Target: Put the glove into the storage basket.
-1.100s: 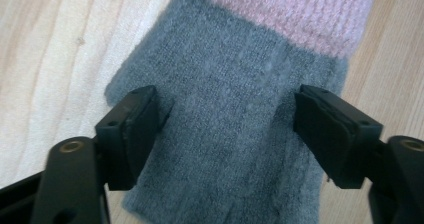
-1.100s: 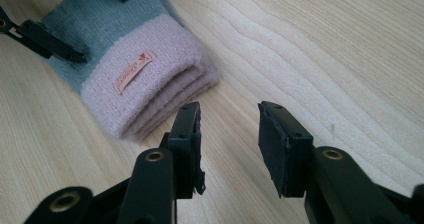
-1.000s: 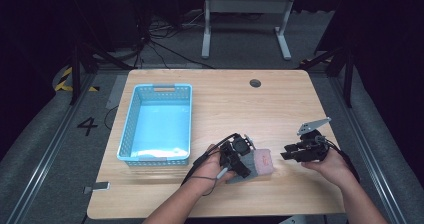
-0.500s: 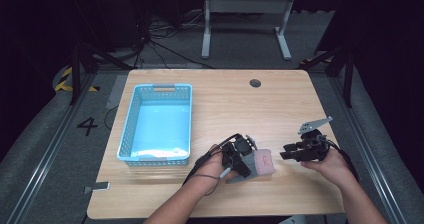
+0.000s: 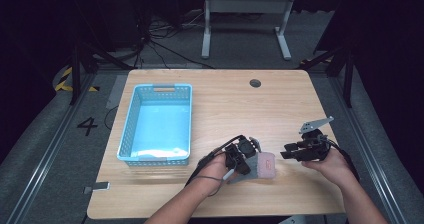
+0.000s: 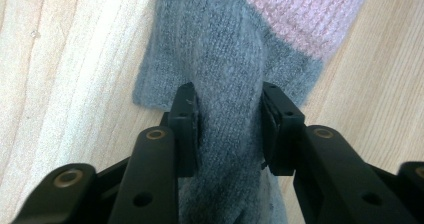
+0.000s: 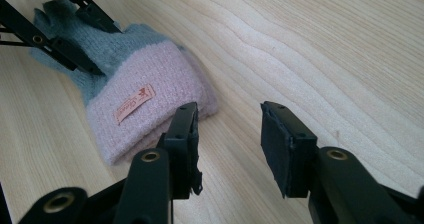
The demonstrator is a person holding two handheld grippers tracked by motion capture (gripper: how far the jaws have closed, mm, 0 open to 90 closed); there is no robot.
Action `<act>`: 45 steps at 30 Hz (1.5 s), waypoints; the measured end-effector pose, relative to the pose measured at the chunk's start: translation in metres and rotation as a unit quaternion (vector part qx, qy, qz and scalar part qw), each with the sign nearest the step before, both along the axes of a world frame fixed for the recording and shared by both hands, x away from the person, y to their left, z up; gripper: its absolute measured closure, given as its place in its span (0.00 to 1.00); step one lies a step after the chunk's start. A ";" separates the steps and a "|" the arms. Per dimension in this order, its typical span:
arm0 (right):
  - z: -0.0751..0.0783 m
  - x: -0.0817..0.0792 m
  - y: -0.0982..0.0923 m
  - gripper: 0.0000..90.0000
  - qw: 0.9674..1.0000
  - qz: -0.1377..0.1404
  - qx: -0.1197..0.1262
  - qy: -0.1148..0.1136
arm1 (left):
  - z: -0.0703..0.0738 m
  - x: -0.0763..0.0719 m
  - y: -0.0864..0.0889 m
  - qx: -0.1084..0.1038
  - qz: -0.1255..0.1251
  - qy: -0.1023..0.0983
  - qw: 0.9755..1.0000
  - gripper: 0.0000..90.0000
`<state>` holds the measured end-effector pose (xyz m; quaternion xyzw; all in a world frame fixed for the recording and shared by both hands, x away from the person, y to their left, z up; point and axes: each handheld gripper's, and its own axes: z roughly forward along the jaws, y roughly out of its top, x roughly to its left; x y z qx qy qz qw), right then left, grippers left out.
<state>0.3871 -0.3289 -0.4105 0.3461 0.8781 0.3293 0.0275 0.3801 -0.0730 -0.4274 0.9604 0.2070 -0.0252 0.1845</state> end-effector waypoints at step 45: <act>-0.002 0.021 0.020 0.64 1.000 0.026 0.001 0.006 | 0.102 0.018 0.098 -0.087 0.132 -0.022 0.987 0.75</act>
